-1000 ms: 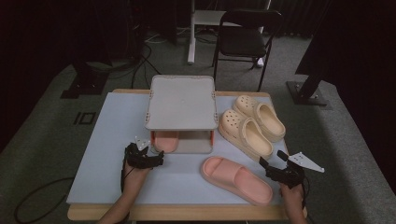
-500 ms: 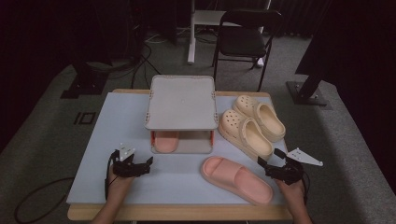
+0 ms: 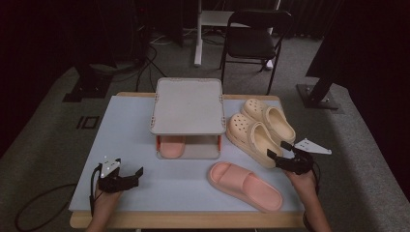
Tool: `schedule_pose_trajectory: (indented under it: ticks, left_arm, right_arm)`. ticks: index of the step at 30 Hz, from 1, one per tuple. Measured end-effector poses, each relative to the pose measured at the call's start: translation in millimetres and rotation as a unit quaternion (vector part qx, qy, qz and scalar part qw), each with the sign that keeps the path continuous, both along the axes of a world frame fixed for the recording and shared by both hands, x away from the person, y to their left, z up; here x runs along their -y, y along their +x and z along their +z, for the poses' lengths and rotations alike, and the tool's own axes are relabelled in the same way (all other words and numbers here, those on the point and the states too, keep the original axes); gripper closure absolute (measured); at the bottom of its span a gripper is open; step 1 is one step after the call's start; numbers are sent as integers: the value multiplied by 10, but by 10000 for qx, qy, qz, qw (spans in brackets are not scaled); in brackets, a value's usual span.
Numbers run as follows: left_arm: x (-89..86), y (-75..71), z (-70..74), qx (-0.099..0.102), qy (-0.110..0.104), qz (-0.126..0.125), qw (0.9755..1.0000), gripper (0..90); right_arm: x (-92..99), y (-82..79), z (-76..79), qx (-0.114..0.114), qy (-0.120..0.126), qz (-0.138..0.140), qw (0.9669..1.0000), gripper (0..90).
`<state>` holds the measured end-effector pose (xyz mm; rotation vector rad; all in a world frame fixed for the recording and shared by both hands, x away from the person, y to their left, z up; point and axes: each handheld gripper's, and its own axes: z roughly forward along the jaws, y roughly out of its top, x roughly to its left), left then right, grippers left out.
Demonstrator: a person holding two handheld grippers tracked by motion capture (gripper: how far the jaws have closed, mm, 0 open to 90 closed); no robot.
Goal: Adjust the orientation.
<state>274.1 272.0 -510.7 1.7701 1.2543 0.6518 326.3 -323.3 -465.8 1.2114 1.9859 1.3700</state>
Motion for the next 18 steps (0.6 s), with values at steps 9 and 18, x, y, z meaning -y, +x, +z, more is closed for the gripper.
schedule_pose_trajectory:
  ticks: [9,18]
  left_arm:
    - [-24,-71,-20,14,-53,-39,10000,27]
    - [-20,-136,-26,20,-95,-74,9999,27]
  right_arm:
    - [18,319,8,-52,-327,43,9994,350]
    - [22,674,-58,-261,-438,135,9986,504]
